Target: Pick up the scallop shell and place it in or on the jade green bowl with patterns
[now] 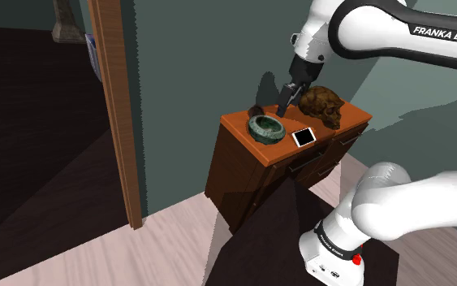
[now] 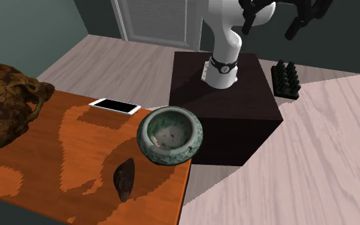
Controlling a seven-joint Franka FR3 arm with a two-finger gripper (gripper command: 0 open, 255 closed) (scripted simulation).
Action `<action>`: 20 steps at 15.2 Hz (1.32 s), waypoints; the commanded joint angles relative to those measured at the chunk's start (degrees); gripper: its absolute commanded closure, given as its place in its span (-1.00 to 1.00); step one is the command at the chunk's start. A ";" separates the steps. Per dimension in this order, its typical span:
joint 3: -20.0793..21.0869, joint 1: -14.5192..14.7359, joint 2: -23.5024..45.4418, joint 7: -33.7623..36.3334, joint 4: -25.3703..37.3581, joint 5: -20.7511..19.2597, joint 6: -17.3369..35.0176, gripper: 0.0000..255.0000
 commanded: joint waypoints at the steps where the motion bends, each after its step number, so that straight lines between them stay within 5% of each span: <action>1: 0.00 0.00 0.00 0.00 0.00 0.00 0.00 -1.00; 10: -5.12 -4.22 12.43 -3.80 -0.86 -6.62 14.87 -1.00; 20: -10.23 -8.37 30.35 -6.81 5.33 -11.89 29.06 -1.00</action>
